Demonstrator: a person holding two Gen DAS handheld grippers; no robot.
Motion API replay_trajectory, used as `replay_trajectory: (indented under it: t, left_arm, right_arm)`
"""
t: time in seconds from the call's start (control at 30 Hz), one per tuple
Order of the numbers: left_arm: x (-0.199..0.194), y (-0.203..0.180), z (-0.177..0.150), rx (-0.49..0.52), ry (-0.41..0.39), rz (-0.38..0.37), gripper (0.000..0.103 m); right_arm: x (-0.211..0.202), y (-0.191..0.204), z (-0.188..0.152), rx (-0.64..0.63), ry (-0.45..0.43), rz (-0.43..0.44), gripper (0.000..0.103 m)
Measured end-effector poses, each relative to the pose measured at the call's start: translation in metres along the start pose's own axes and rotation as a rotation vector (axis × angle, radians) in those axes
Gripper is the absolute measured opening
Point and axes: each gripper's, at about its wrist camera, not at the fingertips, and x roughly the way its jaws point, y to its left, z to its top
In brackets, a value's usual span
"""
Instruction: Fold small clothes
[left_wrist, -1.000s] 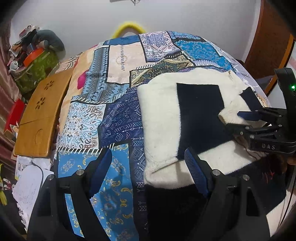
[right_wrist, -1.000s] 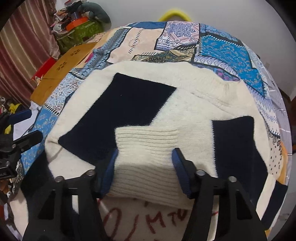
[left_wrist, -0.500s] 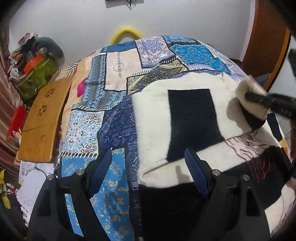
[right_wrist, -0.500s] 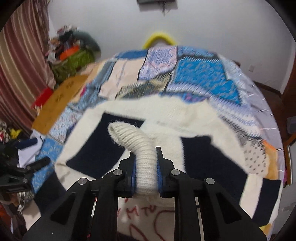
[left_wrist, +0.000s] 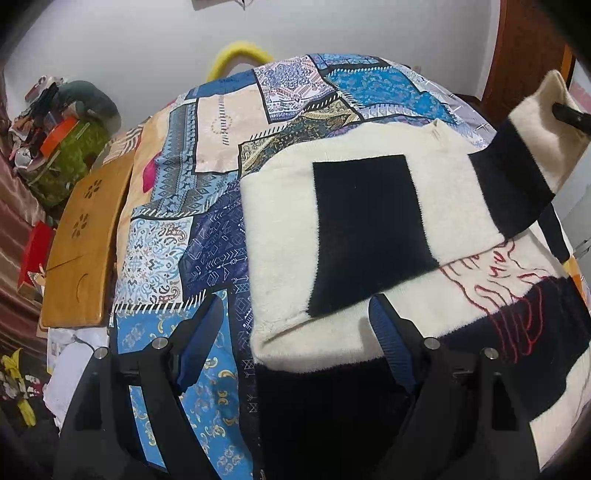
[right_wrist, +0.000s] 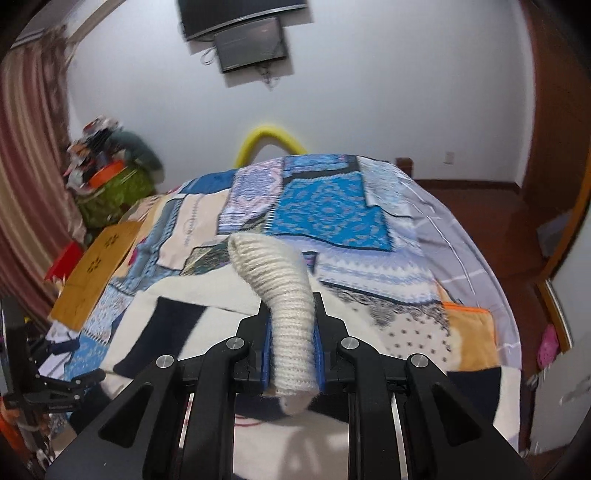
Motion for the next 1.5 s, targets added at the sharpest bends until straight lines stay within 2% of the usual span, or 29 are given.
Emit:
replay_trajectory:
  t: [0.33,0.7,0.87,1.0,1.13,1.37,1.5]
  left_arm:
    - [0.004,-0.01,0.002,0.006,0.016,0.0,0.081]
    - [0.006,-0.021,0.006,0.03,0.019,-0.004,0.081]
    - [0.011,-0.026,0.008,0.045,0.03,0.001,0.081]
    - [0.014,-0.03,0.013,0.046,0.043,-0.008,0.081]
    - [0.015,-0.034,0.028,0.027,0.05,-0.042,0.081]
    - [0.028,-0.047,0.056,-0.049,0.078,-0.109,0.085]
    - [0.046,-0.059,0.061,-0.031,0.119,-0.103,0.085]
  right_arm:
    - [-0.008,-0.054,-0.018,0.148,0.045,-0.034,0.016]
    - [-0.009,-0.092,-0.056,0.181,0.132,-0.095,0.016]
    - [-0.017,-0.112,-0.07,0.212,0.144,-0.121,0.017]
    - [-0.028,-0.135,-0.081,0.255,0.146,-0.155,0.04]
    - [-0.041,-0.164,-0.096,0.319,0.148,-0.196,0.054]
    - [-0.055,-0.21,-0.128,0.452,0.165,-0.248,0.056]
    - [-0.054,-0.232,-0.148,0.523,0.197,-0.258,0.056]
